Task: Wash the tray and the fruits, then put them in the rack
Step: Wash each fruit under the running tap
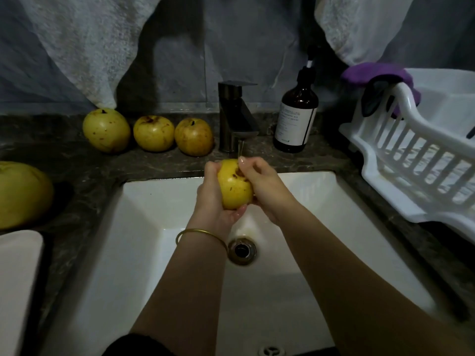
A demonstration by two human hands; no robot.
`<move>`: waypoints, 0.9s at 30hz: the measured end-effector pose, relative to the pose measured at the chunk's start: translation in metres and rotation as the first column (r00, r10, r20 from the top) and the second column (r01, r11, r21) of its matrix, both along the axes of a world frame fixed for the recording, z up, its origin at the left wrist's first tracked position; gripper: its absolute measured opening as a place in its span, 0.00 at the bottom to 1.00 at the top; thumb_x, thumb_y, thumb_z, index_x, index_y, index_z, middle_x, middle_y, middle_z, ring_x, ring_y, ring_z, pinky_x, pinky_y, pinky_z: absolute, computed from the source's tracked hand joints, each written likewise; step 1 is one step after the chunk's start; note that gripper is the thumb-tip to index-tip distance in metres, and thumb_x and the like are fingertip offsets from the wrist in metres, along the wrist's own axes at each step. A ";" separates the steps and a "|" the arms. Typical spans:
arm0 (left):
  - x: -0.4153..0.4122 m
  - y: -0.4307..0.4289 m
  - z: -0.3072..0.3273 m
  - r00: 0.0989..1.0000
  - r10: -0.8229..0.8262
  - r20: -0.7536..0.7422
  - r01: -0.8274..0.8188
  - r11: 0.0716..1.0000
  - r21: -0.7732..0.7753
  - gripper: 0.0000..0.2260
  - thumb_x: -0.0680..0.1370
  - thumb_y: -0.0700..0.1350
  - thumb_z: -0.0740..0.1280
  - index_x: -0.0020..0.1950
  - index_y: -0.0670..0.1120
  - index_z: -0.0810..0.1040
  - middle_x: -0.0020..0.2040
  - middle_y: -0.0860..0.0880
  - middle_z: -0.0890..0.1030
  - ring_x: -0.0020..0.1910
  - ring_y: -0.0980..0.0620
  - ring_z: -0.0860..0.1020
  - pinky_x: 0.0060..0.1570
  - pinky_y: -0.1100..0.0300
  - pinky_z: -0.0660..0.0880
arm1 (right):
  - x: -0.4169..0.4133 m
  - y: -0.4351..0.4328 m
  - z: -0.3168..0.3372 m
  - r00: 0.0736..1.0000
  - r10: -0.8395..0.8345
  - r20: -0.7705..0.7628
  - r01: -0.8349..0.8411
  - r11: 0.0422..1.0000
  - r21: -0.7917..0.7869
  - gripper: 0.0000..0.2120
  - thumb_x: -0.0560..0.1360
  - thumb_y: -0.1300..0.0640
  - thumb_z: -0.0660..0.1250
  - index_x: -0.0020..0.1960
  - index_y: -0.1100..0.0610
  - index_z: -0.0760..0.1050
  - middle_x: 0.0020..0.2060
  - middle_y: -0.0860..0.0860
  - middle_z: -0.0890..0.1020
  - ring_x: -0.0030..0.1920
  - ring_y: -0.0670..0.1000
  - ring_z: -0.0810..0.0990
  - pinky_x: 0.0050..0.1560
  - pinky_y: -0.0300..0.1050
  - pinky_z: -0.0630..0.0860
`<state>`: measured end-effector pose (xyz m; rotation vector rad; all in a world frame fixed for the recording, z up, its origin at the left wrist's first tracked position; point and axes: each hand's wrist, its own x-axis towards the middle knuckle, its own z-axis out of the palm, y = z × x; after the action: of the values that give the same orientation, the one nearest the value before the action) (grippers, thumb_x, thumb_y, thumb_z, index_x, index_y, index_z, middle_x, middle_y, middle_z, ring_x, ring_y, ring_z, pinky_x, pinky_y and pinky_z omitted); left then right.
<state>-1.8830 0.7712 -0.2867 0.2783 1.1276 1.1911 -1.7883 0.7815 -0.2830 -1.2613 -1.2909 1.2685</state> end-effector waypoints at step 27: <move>0.012 -0.006 0.003 0.997 -0.069 0.034 0.063 0.986 0.154 0.22 0.74 0.58 0.69 0.62 0.49 0.72 0.57 0.44 0.78 0.52 0.43 0.80 0.40 0.49 0.81 | -0.004 -0.004 0.011 0.982 -0.186 0.025 0.177 0.961 0.212 0.09 0.81 0.51 0.58 0.50 0.52 0.76 0.44 0.50 0.79 0.50 0.51 0.79 0.55 0.52 0.76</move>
<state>-1.8709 0.7652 -0.2833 0.4049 0.9874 1.2204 -1.7925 0.7774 -0.2717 -1.2315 -1.2724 0.9545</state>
